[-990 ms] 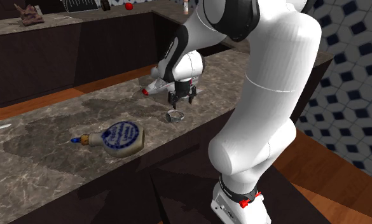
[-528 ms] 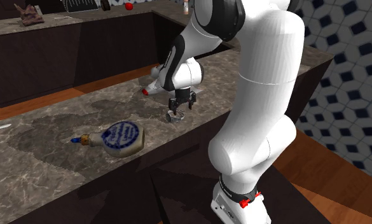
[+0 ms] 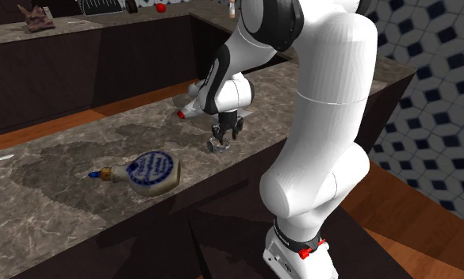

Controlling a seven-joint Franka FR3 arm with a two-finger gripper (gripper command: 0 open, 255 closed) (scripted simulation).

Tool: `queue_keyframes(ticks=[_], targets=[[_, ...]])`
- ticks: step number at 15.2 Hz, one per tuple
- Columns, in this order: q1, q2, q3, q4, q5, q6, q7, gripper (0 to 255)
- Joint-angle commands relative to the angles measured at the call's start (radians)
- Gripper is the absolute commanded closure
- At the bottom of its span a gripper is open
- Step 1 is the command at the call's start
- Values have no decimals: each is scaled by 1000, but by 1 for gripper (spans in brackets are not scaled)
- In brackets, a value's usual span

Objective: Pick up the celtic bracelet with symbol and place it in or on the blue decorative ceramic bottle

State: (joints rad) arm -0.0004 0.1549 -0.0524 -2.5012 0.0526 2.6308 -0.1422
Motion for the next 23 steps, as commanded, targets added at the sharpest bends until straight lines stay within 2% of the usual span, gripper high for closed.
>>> queue_keyframes(ticks=[1, 10, 11, 17, 18, 23], targets=[[0, 0, 0, 0, 0, 0, 0, 255], [0, 0, 0, 0, 0, 0, 0, 255], [0, 0, 0, 0, 0, 0, 0, 0], [33, -10, 52, 90, 313, -139, 368, 0], [35, -8, 54, 100, 336, -146, 400, 0], [40, 51, 69, 97, 369, -84, 378, 0]])
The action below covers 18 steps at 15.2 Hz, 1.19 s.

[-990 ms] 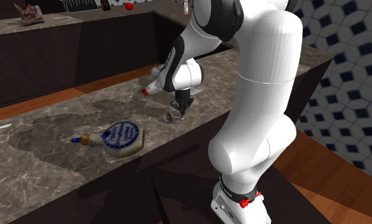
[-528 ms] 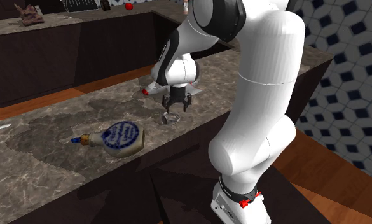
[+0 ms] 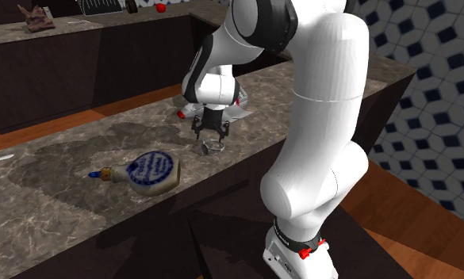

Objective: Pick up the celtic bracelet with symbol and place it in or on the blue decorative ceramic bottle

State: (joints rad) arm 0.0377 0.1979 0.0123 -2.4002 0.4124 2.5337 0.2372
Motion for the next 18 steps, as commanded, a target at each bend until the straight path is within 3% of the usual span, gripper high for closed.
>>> queue_keyframes(ticks=[1, 10, 11, 18], targets=[[3, 21, 7, -4, 16, 25, -6, 0], [3, 40, 12, -4, 26, 44, -14, 0], [3, 40, 12, -4, 26, 44, -14, 255], [3, 42, 13, -5, 27, 47, -16, 255]])
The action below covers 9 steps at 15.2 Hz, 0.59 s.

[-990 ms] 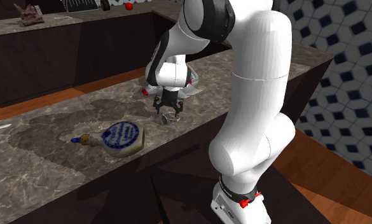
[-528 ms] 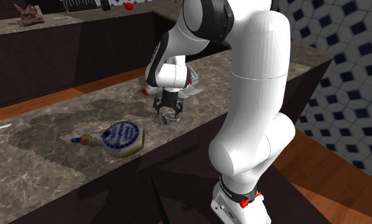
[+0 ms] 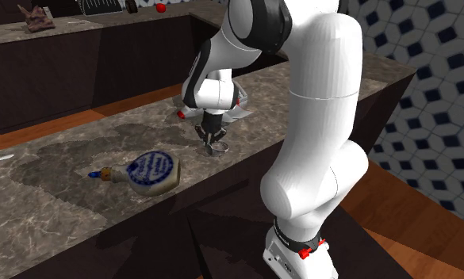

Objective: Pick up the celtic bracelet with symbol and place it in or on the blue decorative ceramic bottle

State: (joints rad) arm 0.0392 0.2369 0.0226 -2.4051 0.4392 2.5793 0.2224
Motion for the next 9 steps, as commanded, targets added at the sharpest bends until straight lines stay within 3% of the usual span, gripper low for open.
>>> queue_keyframes(ticks=[1, 5, 6, 9], targets=[[1, 3, 2, 1, 0, 1, 0, 255], [3, -16, -2, 0, -9, -17, 11, 255], [3, -16, -2, 0, -9, -17, 11, 0], [11, -88, -87, -55, 48, -90, 471, 0]])
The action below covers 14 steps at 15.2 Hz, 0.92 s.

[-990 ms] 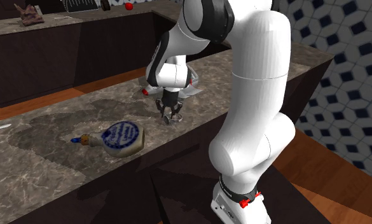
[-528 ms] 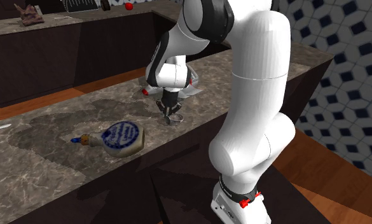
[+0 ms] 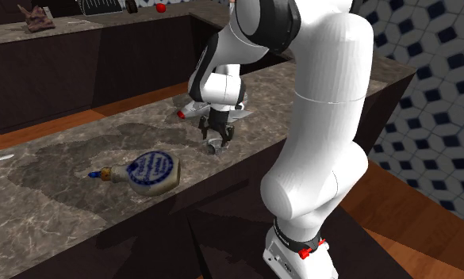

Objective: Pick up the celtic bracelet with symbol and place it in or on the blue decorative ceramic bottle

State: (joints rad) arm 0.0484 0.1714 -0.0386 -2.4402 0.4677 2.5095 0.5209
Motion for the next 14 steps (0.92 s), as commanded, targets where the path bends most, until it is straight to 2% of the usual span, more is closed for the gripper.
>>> queue_keyframes(ticks=[1, 3, 4, 11, 14], targets=[[3, -56, -47, -49, 37, -37, 332, 0], [5, -137, -79, -122, 66, -57, 667, 0], [4, -170, -85, -149, 75, -61, 791, 0], [20, -77, -54, -151, 173, 26, 726, 0], [21, -69, -51, -151, 182, 32, 720, 0]])
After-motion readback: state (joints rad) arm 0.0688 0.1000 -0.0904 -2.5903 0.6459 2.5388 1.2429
